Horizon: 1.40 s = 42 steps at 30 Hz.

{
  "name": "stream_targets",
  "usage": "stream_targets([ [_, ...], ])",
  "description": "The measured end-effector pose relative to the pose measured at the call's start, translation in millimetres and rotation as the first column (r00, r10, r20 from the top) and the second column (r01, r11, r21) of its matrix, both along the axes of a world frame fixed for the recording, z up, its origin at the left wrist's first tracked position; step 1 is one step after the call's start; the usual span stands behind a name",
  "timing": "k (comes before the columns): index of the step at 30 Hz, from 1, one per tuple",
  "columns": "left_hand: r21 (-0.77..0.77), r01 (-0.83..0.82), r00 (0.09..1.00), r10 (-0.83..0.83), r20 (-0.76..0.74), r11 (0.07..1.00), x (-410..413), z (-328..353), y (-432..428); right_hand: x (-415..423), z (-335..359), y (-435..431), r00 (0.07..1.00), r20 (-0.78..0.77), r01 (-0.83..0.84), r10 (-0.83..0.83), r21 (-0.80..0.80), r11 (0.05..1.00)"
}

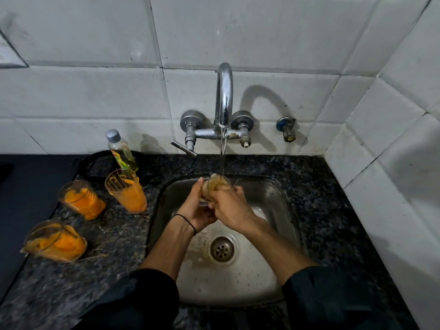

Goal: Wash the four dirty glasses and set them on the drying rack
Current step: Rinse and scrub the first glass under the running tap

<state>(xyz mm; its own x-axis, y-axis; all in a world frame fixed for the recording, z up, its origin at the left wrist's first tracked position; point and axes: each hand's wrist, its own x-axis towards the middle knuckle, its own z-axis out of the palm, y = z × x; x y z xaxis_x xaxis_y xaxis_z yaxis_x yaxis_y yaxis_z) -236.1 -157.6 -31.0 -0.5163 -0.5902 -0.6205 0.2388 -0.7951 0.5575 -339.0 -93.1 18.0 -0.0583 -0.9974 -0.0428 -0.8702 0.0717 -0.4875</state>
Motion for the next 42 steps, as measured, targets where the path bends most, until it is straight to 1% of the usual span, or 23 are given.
stream_targets([
  [2, -0.039, -0.064, 0.997, 0.062, -0.037, 0.997, 2, 0, 2, 5, 7, -2, 0.944, 0.318, 0.082, -0.091, 0.041, 0.996],
  [4, -0.019, -0.099, 0.991, 0.097, -0.095, 0.995, 2, -3, 5, 8, 13, -8, 0.85, 0.496, 0.183, -0.178, 0.04, 0.982],
  [6, 0.012, -0.073, 0.996, 0.074, -0.055, 0.997, 3, 0, 6, 6, 13, -8, 0.9, 0.395, 0.186, -0.183, 0.031, 0.982],
  [8, 0.066, -0.065, 0.997, 0.067, -0.032, 0.996, 4, 1, 6, 4, 5, -4, 0.983, 0.159, 0.087, -0.087, 0.012, 0.996],
  [9, 0.073, -0.084, 0.995, 0.088, -0.05, 0.994, 4, 2, 5, 1, 0, -4, 0.99, 0.126, 0.058, -0.059, 0.017, 0.998],
  [10, 0.058, -0.119, 0.989, 0.124, -0.077, 0.991, 5, 3, 5, 0, -3, -4, 0.983, 0.174, 0.053, -0.059, 0.038, 0.998],
  [13, 0.037, -0.213, 0.967, 0.216, -0.139, 0.976, 7, -1, 7, 2, 1, -8, 0.873, 0.463, 0.155, -0.152, 0.032, 0.987],
  [15, 0.092, -0.199, 0.967, 0.211, -0.143, 0.976, 5, 0, 10, 1, 4, -9, 0.884, 0.433, 0.184, -0.175, 0.022, 0.983],
  [17, 0.1, -0.148, 0.981, 0.159, -0.114, 0.984, 4, 2, 9, 1, 0, -5, 0.96, 0.27, 0.073, -0.074, 0.015, 0.997],
  [19, 0.064, -0.18, 0.974, 0.187, -0.13, 0.982, 3, 4, 6, 0, -3, -1, 0.945, 0.325, 0.028, -0.037, 0.035, 0.999],
  [20, 0.041, -0.206, 0.97, 0.209, -0.125, 0.978, 4, 5, 5, 0, -5, 0, 0.889, 0.452, 0.063, -0.075, 0.042, 0.997],
  [22, 0.002, -0.239, 0.961, 0.237, -0.142, 0.971, 4, 2, 6, 3, 1, -1, 0.646, 0.728, 0.216, -0.232, 0.117, 0.969],
  [24, -0.031, -0.248, 0.96, 0.242, -0.142, 0.968, 5, 2, 11, 5, 3, -6, 0.434, 0.815, 0.334, -0.384, 0.25, 0.909],
  [25, -0.023, -0.224, 0.969, 0.22, -0.116, 0.974, 6, 2, 13, 6, 5, -7, 0.44, 0.812, 0.352, -0.383, 0.237, 0.906],
  [27, 0.037, -0.161, 0.984, 0.163, -0.069, 0.986, 7, 6, 9, 6, 2, -8, 0.68, 0.682, 0.317, -0.269, 0.058, 0.947],
  [28, 0.059, -0.145, 0.988, 0.148, -0.046, 0.988, 6, 8, 5, 6, 1, -7, 0.801, 0.571, 0.226, -0.178, -0.013, 0.974],
  [29, 0.069, -0.146, 0.988, 0.148, -0.039, 0.987, 5, 9, 2, 7, 0, -5, 0.879, 0.465, 0.146, -0.103, -0.057, 0.988],
  [30, 0.071, -0.163, 0.985, 0.166, -0.04, 0.984, 5, 9, -2, 5, -2, -5, 0.909, 0.412, 0.103, -0.068, -0.064, 0.993],
  [34, 0.014, -0.194, 0.979, 0.195, -0.066, 0.981, 4, 12, 4, 5, 6, -11, 0.813, 0.548, 0.181, -0.197, 0.084, 0.98],
  [36, 0.047, -0.183, 0.981, 0.186, -0.063, 0.982, 3, 13, 10, 2, 6, -12, 0.871, 0.468, 0.147, -0.149, 0.041, 0.988],
  [38, 0.13, -0.181, 0.98, 0.191, -0.065, 0.975, 6, 16, 10, 0, -1, -10, 0.965, 0.26, 0.034, -0.037, 0.017, 0.999],
  [40, 0.144, -0.223, 0.967, 0.237, -0.089, 0.964, 10, 11, 6, -4, -9, -6, 0.988, 0.154, -0.015, 0.008, 0.04, 0.999],
  [42, 0.094, -0.26, 0.955, 0.271, -0.118, 0.961, 12, 6, 7, -5, -8, -3, 0.924, 0.378, 0.045, -0.051, 0.023, 0.999],
])
